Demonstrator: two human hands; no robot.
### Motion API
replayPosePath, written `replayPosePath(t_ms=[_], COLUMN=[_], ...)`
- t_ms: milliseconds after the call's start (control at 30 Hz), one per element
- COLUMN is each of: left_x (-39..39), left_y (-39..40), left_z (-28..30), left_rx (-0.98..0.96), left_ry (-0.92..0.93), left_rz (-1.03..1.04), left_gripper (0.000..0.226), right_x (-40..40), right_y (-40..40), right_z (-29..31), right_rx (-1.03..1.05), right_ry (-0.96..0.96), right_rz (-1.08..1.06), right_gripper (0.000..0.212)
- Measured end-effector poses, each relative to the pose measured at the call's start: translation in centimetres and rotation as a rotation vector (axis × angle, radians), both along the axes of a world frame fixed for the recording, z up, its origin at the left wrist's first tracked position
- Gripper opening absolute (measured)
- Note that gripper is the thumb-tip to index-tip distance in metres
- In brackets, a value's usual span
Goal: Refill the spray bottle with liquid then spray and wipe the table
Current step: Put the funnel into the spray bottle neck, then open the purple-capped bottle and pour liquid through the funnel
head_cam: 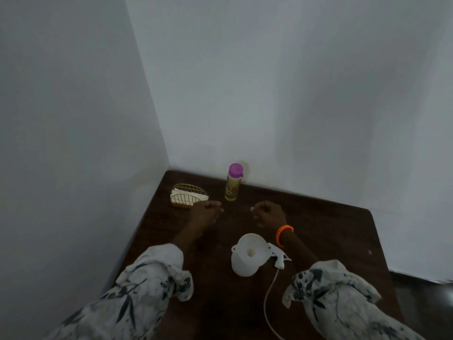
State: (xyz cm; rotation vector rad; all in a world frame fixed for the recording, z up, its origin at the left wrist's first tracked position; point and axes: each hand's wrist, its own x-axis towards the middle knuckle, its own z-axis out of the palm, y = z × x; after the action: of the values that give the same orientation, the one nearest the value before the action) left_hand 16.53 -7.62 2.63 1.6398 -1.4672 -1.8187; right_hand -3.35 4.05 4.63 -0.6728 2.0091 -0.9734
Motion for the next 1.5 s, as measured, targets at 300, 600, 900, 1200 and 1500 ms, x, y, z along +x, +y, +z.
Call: replayPosePath(t_ms=[300,600,900,1200,1500], left_x=[-6.3,-8.4,-9.7,-8.3,-7.7], left_y=[-6.1,-6.7,-3.1,-2.3,-1.0], left_z=[-0.8,-1.5,5.0,14.3,21.6], left_rx=[-0.512,-0.519,-0.515,-0.292,0.031], left_ry=[-0.057,-0.011,0.161,0.560,1.024], left_rz=[-0.210,-0.239,-0.077,-0.317,-0.757], left_gripper=[0.068,0.051,0.045,0.048,0.057], right_x=[-0.9,-2.2,-2.4,-4.1,-3.8], right_y=[-8.5,-8.8,-6.2,-0.8,3.9], right_z=[-0.1,-1.2,1.8,10.3,17.9], right_rx=[-0.006,-0.062,-0.289,-0.405,-0.410], right_ry=[0.272,0.230,0.188,0.101,-0.247], right_rz=[0.340,0.343,0.251,0.330,0.570], right_gripper=[0.045,0.058,0.053,0.041,0.042])
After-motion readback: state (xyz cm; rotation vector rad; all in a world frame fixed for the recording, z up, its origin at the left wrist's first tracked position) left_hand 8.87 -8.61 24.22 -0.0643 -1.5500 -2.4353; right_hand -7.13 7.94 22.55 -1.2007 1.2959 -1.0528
